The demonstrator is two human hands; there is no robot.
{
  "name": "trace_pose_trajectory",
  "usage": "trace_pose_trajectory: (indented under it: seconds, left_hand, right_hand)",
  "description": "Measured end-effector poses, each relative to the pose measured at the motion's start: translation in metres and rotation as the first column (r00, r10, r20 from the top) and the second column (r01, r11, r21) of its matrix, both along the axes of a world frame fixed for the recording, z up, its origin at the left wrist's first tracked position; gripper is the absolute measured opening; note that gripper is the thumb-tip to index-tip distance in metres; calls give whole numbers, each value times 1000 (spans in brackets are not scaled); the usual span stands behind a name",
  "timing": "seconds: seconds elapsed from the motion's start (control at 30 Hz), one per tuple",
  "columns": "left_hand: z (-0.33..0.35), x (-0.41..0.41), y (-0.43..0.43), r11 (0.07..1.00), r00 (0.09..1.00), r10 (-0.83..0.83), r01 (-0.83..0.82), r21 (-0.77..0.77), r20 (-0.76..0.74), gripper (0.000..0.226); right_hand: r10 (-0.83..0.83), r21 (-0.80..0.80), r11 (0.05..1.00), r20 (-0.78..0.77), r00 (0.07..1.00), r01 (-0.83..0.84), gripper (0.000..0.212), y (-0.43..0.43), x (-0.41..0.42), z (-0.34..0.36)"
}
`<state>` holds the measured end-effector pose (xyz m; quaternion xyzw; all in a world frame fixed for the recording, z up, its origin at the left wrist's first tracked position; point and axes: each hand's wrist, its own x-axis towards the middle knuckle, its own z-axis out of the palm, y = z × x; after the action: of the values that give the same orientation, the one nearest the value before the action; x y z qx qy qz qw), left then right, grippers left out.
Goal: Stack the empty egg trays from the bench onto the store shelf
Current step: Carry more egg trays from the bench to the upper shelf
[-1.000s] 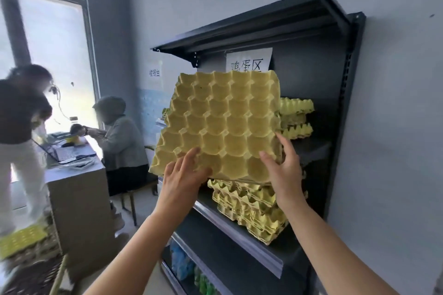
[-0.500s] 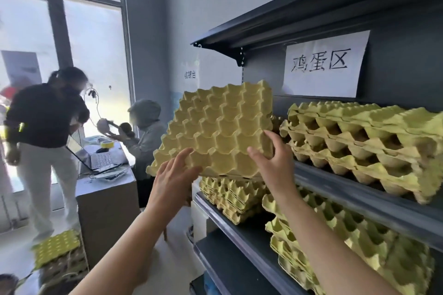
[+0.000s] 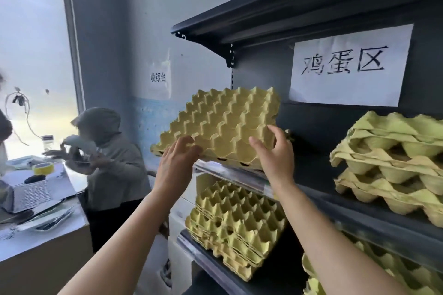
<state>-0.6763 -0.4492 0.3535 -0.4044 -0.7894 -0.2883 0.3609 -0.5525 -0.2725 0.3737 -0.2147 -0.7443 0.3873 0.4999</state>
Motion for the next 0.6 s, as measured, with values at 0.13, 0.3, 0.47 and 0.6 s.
trace_pose_trajectory:
  seconds: [0.13, 0.3, 0.47, 0.6]
  left_hand:
    - [24, -67, 26, 995, 995, -96, 96, 6, -33, 22]
    - [47, -133, 67, 984, 983, -178, 178, 1, -34, 20]
    - [48, -171, 104, 974, 974, -225, 225, -33, 29, 25]
    - [34, -183, 120, 959, 959, -273, 278, -62, 73, 30]
  right_hand:
    - [-142, 12, 990, 26, 990, 142, 60, 12, -48, 16]
    - [-319, 33, 948, 144, 937, 318, 62, 34, -98, 38]
    - [-384, 45, 921, 263, 885, 386, 63, 62, -129, 49]
    - [-366, 9, 923, 335, 868, 386, 58, 74, -136, 42]
